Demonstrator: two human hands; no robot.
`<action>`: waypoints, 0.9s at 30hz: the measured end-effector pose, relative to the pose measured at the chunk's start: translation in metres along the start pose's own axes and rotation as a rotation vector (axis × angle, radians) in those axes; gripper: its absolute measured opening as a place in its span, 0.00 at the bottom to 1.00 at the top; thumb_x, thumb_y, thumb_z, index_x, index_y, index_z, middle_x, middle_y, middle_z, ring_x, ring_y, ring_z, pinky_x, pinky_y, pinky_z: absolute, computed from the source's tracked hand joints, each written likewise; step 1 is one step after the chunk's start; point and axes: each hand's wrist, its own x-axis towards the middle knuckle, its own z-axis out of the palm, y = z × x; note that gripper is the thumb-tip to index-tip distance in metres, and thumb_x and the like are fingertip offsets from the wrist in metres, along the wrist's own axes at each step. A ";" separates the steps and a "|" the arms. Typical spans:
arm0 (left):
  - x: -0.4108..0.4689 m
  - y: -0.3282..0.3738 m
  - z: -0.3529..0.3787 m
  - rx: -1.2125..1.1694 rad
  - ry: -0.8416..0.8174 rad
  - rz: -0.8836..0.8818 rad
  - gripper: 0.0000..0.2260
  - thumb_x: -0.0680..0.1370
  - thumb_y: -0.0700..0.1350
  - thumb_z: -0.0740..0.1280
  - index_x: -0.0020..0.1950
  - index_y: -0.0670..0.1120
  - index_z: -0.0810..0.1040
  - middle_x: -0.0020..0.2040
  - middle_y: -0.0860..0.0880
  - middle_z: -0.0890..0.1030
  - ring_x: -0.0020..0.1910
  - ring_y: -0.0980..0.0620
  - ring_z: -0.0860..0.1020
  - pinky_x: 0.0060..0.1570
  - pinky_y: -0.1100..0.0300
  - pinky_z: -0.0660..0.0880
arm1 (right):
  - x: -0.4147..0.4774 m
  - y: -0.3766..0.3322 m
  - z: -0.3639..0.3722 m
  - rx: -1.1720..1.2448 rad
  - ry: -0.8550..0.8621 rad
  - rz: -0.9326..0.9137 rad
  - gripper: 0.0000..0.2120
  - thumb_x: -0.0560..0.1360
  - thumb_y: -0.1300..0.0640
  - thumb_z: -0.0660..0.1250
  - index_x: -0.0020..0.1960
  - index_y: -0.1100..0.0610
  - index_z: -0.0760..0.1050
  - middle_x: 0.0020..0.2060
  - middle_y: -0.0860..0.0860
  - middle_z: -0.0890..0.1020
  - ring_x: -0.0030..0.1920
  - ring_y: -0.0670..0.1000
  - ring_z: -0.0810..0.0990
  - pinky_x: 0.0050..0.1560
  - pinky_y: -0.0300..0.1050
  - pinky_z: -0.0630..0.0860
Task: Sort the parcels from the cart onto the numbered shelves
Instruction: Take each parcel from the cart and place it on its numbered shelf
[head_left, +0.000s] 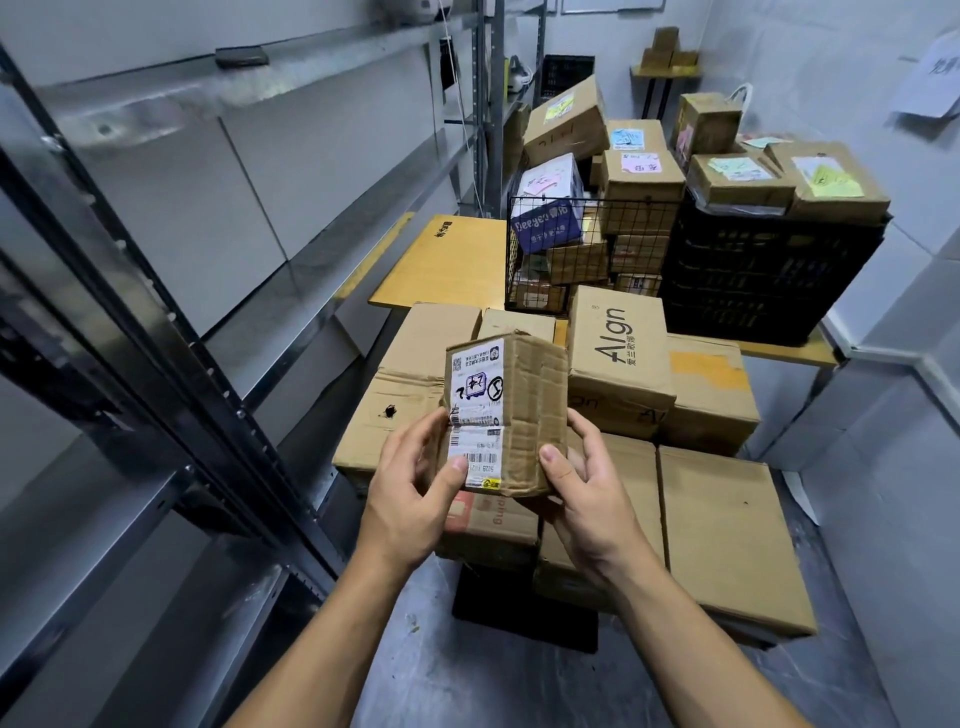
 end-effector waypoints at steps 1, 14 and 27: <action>-0.002 -0.001 -0.002 -0.051 -0.016 -0.022 0.27 0.73 0.58 0.66 0.71 0.53 0.71 0.67 0.52 0.74 0.65 0.60 0.73 0.63 0.64 0.70 | 0.000 0.000 -0.001 0.019 -0.025 0.009 0.24 0.74 0.58 0.67 0.68 0.51 0.68 0.55 0.58 0.85 0.55 0.58 0.83 0.62 0.68 0.75; -0.050 0.013 -0.053 0.101 0.180 -0.001 0.24 0.72 0.51 0.70 0.68 0.61 0.71 0.63 0.60 0.75 0.62 0.60 0.75 0.58 0.69 0.71 | -0.021 0.011 0.036 -0.488 -0.137 -0.277 0.23 0.80 0.69 0.64 0.62 0.42 0.74 0.62 0.57 0.75 0.57 0.42 0.78 0.52 0.32 0.76; -0.166 0.037 -0.124 0.266 0.280 -0.019 0.25 0.72 0.47 0.70 0.68 0.54 0.72 0.60 0.57 0.73 0.60 0.65 0.73 0.57 0.75 0.65 | -0.127 0.022 0.091 -0.513 -0.441 -0.122 0.32 0.71 0.51 0.73 0.69 0.31 0.66 0.64 0.43 0.78 0.66 0.44 0.77 0.68 0.52 0.74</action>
